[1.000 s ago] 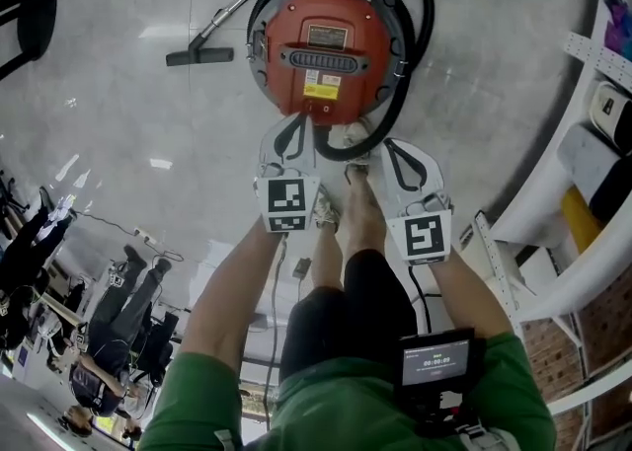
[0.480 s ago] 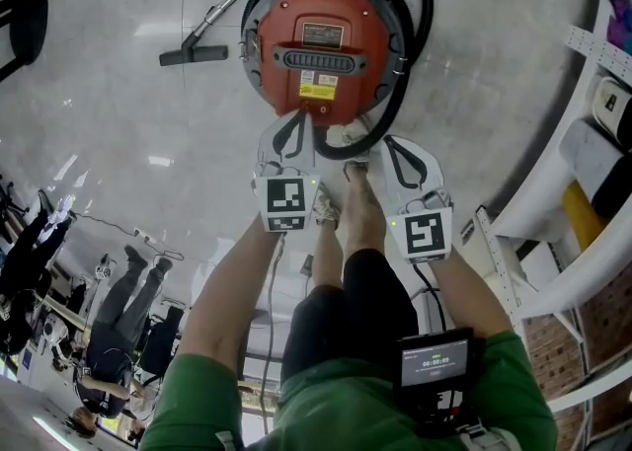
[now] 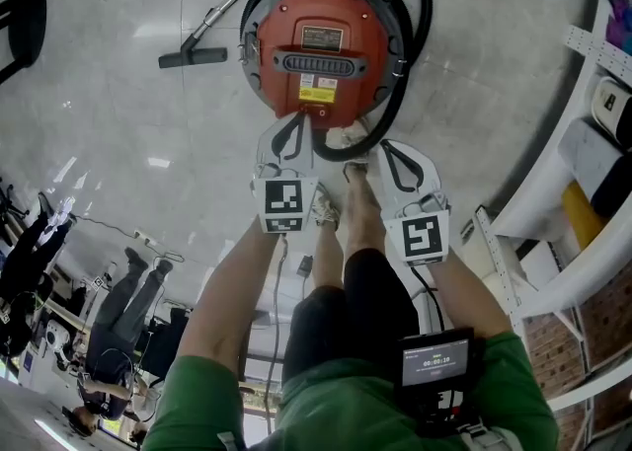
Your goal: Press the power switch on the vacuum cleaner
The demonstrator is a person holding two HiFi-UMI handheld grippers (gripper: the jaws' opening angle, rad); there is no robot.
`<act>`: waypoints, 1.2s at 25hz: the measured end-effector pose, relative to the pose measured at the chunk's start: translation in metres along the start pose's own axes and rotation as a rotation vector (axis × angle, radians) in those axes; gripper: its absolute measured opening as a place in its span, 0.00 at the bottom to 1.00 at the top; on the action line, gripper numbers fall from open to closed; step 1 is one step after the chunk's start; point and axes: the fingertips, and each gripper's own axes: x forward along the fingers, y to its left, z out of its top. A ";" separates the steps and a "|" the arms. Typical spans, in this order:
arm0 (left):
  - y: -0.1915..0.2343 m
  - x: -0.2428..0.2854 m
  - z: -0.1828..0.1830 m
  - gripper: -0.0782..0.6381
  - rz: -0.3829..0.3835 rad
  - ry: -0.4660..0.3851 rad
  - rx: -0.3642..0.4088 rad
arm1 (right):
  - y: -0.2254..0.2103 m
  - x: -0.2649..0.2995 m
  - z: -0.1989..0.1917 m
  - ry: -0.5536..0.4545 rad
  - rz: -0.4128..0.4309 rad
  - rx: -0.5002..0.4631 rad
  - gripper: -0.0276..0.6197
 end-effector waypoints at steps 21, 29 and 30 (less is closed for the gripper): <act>0.005 0.006 -0.008 0.12 -0.023 0.041 -0.020 | 0.001 0.003 0.000 0.001 0.001 -0.016 0.05; 0.006 0.007 -0.008 0.12 -0.004 0.055 -0.029 | -0.003 -0.002 0.007 -0.022 -0.006 -0.011 0.05; 0.007 0.006 -0.008 0.12 0.003 0.057 -0.032 | -0.003 -0.004 0.008 -0.025 -0.008 -0.014 0.05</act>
